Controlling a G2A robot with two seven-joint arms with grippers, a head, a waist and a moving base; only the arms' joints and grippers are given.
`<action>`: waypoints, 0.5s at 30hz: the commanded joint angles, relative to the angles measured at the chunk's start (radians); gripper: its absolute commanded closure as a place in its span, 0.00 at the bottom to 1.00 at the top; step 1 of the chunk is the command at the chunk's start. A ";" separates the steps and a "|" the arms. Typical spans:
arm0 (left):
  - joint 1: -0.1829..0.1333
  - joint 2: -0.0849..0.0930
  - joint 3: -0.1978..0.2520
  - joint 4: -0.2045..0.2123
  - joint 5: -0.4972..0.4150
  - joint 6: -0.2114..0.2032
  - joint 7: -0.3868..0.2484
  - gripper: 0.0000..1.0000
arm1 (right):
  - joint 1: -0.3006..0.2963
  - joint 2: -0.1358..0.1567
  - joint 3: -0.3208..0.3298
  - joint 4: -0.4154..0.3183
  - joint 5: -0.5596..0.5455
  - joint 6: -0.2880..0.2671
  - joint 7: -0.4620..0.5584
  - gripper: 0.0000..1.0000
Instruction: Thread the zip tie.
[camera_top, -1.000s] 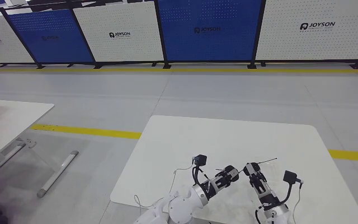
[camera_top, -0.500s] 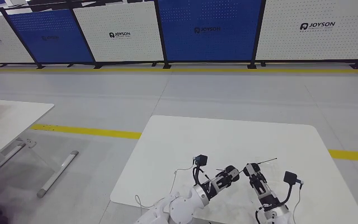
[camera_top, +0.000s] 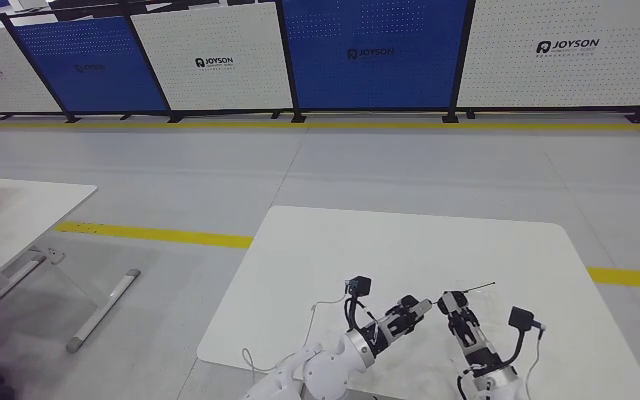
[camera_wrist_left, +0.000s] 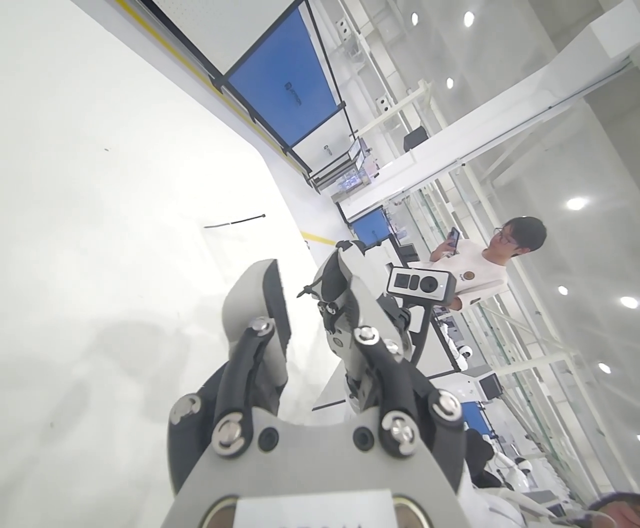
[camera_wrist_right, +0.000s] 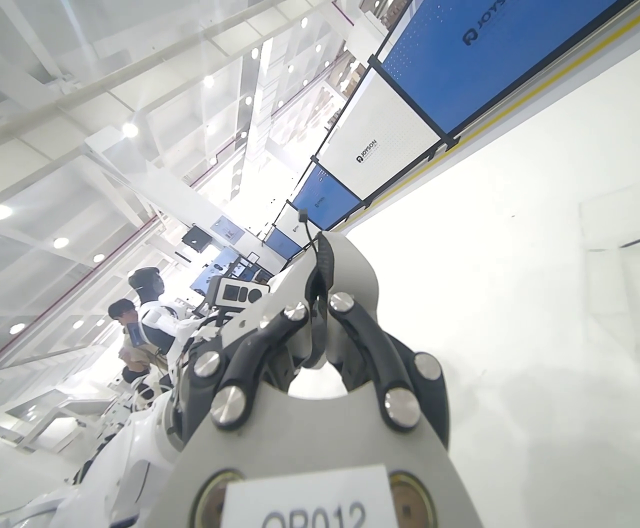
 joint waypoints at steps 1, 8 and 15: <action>0.001 0.000 -0.001 0.000 0.002 0.001 0.004 0.52 | 0.000 0.000 -0.001 0.003 -0.005 0.000 -0.011 1.00; 0.008 0.000 -0.009 -0.006 0.019 0.004 0.022 0.79 | 0.000 0.000 0.005 0.006 -0.007 0.000 -0.025 1.00; 0.008 -0.001 0.004 -0.020 0.067 0.027 0.019 0.89 | -0.001 0.000 -0.003 0.001 -0.027 0.000 -0.021 1.00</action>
